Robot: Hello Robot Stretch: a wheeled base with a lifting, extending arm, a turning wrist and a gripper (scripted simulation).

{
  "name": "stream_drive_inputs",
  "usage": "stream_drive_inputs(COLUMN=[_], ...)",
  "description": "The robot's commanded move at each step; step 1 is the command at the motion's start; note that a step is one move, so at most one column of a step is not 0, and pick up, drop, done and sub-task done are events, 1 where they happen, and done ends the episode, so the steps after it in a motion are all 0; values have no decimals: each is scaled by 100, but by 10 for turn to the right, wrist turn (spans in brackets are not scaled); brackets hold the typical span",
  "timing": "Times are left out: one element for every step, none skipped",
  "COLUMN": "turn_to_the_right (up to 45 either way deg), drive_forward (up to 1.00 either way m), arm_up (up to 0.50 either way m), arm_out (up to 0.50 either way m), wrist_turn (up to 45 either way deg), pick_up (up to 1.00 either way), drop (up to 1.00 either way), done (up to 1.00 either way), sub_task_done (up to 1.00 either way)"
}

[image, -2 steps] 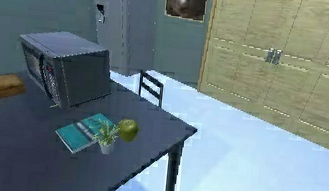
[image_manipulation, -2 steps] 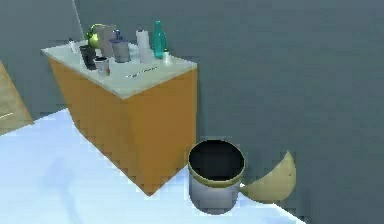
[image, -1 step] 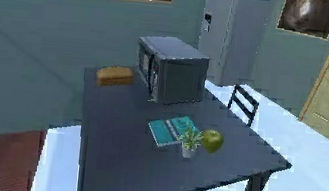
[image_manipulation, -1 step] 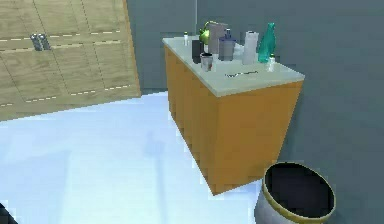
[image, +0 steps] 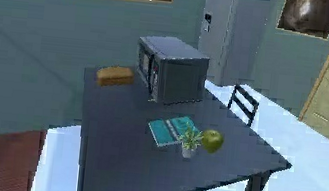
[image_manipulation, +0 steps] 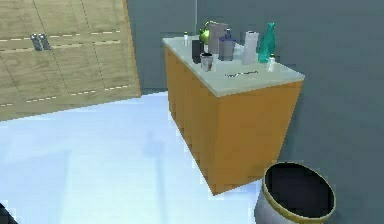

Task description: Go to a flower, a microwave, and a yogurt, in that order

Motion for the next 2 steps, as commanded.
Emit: stream_drive_inputs(turn_to_the_right=[450, 240], drive_forward=[0, 0], arm_up=[0, 0], arm_out=[0, 0], wrist_turn=[0, 0], pick_up=[0, 0], drop=[0, 0], done=[0, 0], sub_task_done=[0, 0])
